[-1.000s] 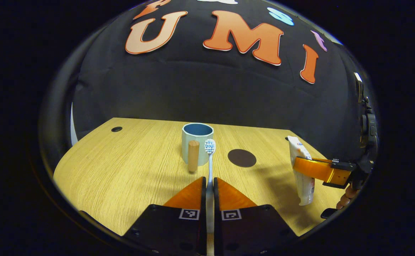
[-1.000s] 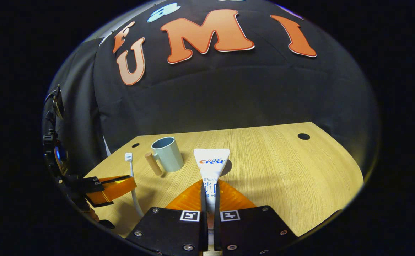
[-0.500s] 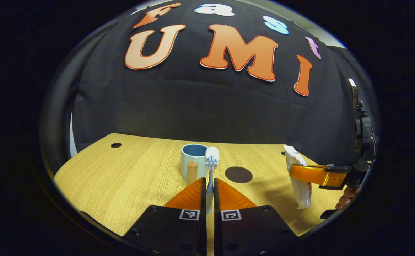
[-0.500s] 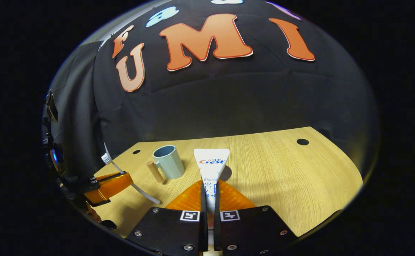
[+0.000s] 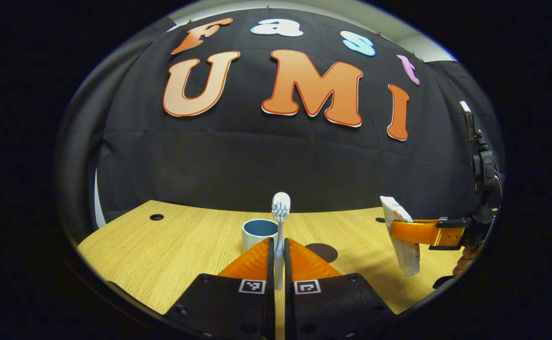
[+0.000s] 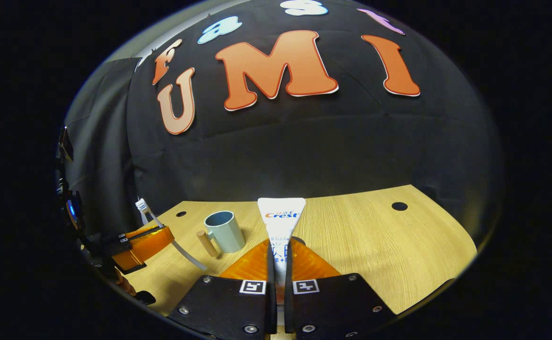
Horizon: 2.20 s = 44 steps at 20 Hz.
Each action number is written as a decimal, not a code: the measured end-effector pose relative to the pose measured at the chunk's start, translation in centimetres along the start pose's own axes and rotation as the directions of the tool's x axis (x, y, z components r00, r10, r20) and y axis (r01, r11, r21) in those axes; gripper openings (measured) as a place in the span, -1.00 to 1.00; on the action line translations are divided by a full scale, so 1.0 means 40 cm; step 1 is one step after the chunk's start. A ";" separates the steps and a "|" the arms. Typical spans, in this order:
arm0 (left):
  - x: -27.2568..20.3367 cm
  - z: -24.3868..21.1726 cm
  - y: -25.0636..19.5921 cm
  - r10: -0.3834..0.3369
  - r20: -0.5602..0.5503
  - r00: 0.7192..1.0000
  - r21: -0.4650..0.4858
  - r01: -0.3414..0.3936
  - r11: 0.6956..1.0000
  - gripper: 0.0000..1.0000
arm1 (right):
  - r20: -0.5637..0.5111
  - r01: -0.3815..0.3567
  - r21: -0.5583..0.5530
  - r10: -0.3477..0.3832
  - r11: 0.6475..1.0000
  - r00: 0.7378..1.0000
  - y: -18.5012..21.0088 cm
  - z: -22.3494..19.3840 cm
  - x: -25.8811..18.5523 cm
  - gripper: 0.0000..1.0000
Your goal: Put the toothbrush and toothpaste on the desktop into the cup, then pick up the cup and place it on the coaster on the desktop.
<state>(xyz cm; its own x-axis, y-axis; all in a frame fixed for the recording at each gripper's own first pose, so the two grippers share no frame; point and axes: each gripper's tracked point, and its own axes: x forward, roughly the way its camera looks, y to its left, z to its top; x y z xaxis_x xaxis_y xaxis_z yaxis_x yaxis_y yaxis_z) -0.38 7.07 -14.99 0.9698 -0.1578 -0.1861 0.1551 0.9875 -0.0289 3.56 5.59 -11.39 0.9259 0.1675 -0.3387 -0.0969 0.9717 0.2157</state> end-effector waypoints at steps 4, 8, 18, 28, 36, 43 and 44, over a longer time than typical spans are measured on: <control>0.019 0.067 0.012 0.000 0.063 0.998 0.011 -0.001 1.000 -0.84 | 0.030 0.010 -0.025 -0.009 1.000 1.000 0.001 0.040 -0.005 -0.87; 0.040 0.120 0.029 0.002 0.103 0.995 0.007 -0.002 1.000 -0.85 | 0.053 0.010 -0.046 -0.007 0.999 0.999 0.014 0.075 0.003 -0.87; 0.141 0.240 0.065 -0.015 0.196 0.981 -0.008 0.017 1.000 -0.85 | 0.065 0.002 -0.076 0.003 0.997 0.998 0.052 0.128 0.072 -0.87; 0.295 0.187 0.092 -0.011 0.161 0.987 -0.030 0.016 0.999 -0.85 | 0.071 -0.002 -0.070 0.007 0.998 0.997 0.060 0.141 0.172 -0.87; 0.338 0.089 0.103 -0.001 0.064 0.998 -0.025 0.003 1.000 -0.85 | 0.068 -0.045 -0.088 0.051 0.995 0.996 0.106 0.149 0.212 -0.88; 0.379 -0.011 0.106 0.006 -0.040 0.999 -0.012 -0.007 1.000 -0.85 | 0.092 -0.082 -0.099 0.091 0.992 0.992 0.156 0.162 0.228 -0.87; 0.382 -0.020 0.104 0.006 -0.049 0.999 -0.012 -0.007 1.000 -0.85 | 0.090 -0.088 -0.094 0.096 0.992 0.991 0.161 0.159 0.225 -0.87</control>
<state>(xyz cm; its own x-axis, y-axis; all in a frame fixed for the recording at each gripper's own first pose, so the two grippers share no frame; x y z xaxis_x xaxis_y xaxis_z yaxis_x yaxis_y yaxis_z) 14.95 8.77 -18.74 0.9604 -0.1516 -0.2340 0.1464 0.9884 -0.0395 13.59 12.28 -7.24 0.9414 0.2446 -0.2323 -0.2119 0.9646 0.1571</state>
